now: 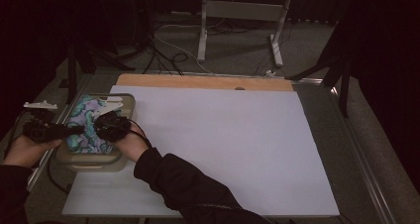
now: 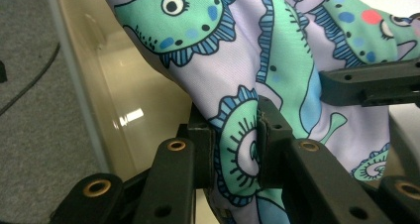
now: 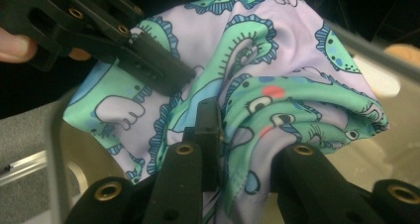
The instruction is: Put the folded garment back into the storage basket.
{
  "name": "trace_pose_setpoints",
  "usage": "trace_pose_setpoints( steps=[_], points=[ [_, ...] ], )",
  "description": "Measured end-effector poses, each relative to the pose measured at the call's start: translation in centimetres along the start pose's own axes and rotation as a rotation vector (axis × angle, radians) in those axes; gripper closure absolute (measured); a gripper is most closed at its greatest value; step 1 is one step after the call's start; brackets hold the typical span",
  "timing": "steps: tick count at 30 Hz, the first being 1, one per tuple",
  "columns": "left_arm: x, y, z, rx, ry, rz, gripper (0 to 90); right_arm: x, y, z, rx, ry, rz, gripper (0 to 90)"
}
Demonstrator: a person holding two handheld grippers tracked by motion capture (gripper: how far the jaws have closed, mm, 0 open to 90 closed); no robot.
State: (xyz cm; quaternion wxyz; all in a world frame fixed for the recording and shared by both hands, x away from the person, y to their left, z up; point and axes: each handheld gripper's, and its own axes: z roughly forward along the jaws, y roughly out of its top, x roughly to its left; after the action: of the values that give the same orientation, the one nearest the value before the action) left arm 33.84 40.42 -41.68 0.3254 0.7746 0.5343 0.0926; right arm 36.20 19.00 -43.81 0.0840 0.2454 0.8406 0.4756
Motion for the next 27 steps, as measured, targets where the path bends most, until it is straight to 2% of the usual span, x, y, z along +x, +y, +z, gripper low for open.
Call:
trace_pose_setpoints(
  steps=[5, 10, 13, 14, 16, 18, 19, 21, 22, 25, 27],
  points=[
    [-0.2, -0.1, 0.8, 0.026, -0.003, 0.012, 74.0, -0.5, -0.8, 0.4, 0.037, 0.004, 0.025, 76.7],
    [-0.4, -0.1, 1.8, 0.056, -0.011, 0.028, 74.0, -0.7, -1.1, 0.6, 0.076, 0.001, 0.014, 76.0],
    [-0.3, -0.2, 2.2, 0.062, -0.021, 0.033, 74.0, -0.8, -1.2, 0.5, 0.1, 0.015, 0.015, 73.2],
    [-0.3, -0.2, 2.3, 0.063, -0.015, 0.035, 73.9, -0.9, -1.1, 0.4, 0.113, 0.026, 0.011, 69.0],
    [-0.3, -0.1, 2.6, 0.066, -0.013, 0.021, 73.7, -1.1, -1.0, 0.1, 0.095, 0.051, -0.007, 53.6],
    [-0.3, 0.0, 3.0, 0.082, -0.014, 0.018, 73.6, -1.2, -0.7, -0.5, 0.072, 0.039, -0.016, 39.9],
    [-0.3, 0.0, 3.0, 0.082, -0.014, 0.018, 73.5, -1.3, -0.5, -0.8, 0.062, 0.045, 0.002, 32.3],
    [-0.6, 0.1, 3.7, 0.116, -0.02, 0.024, 73.2, -1.5, 0.0, -1.4, 0.034, 0.028, -0.001, 22.0],
    [-0.7, 0.1, 4.0, 0.122, -0.022, 0.031, 73.2, -1.5, 0.2, -1.8, 0.021, 0.03, -0.005, 17.5],
    [-0.9, 0.1, 4.4, 0.151, -0.007, 0.034, 71.7, -1.9, 0.6, -2.9, -0.032, 0.035, 0.012, 12.9],
    [-0.9, 0.1, 4.5, 0.16, 0.008, 0.024, 65.7, -2.1, 0.8, -3.4, -0.041, 0.007, 0.001, 9.7]
  ],
)
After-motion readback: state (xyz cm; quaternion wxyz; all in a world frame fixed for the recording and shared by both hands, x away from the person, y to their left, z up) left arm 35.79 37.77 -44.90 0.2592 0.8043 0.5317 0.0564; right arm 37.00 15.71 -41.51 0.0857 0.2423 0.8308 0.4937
